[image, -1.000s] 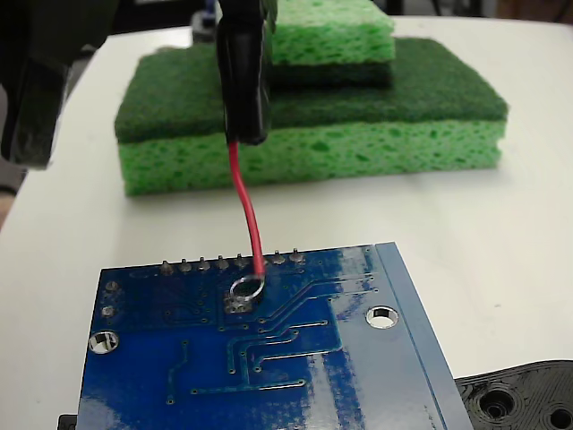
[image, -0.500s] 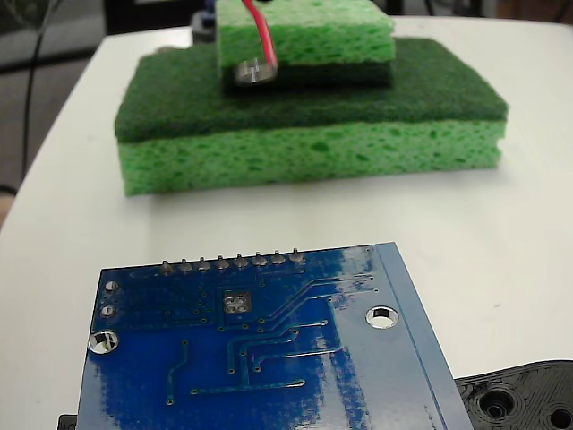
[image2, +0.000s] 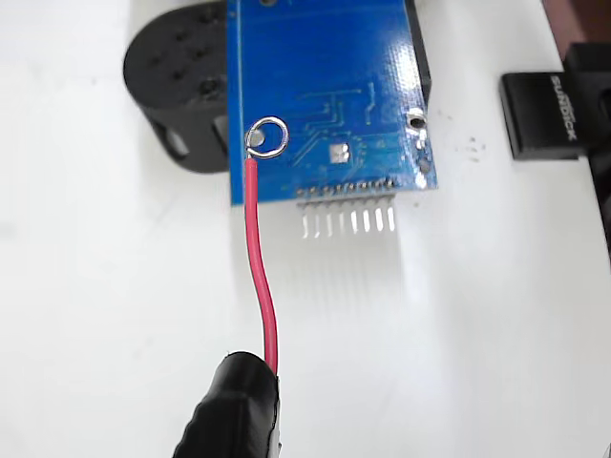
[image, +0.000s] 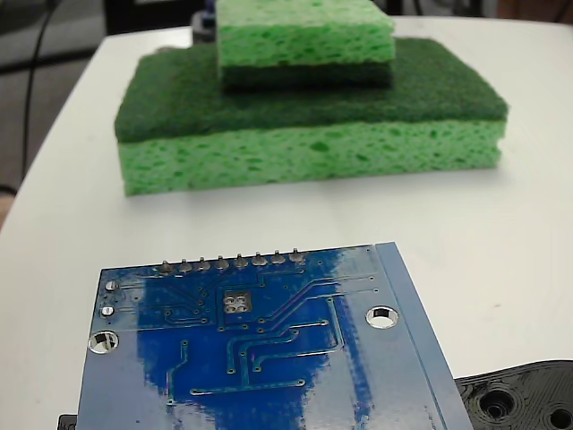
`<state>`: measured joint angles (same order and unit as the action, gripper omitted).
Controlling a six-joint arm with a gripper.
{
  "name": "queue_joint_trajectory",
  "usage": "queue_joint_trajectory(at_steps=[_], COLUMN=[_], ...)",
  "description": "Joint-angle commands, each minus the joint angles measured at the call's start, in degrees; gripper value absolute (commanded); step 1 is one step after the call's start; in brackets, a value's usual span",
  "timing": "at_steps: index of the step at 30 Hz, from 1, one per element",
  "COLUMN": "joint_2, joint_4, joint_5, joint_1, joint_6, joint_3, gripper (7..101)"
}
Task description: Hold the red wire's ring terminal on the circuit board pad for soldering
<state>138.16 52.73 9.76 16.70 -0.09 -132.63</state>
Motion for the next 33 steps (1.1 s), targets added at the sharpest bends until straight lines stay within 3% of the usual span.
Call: queue_joint_trajectory(at_steps=[1, 14, 24, 29, 33], joint_2=[8.44, 16.70, 35.95, 36.83, 36.83], joint_4=[-0.97, -6.42, -4.75, -4.39, -8.00], joint_5=[0.18, -0.97, -3.78, -5.10, -5.27], joint_1=[-0.62, -4.92, -6.50, -6.59, -6.86], joint_6=[0.97, 5.10, 6.77, 6.24, 6.06], joint_3=[-5.27, -17.84, -31.20, -32.52, -35.51], gripper=[100.3, 100.3, 100.3, 100.3, 100.3])
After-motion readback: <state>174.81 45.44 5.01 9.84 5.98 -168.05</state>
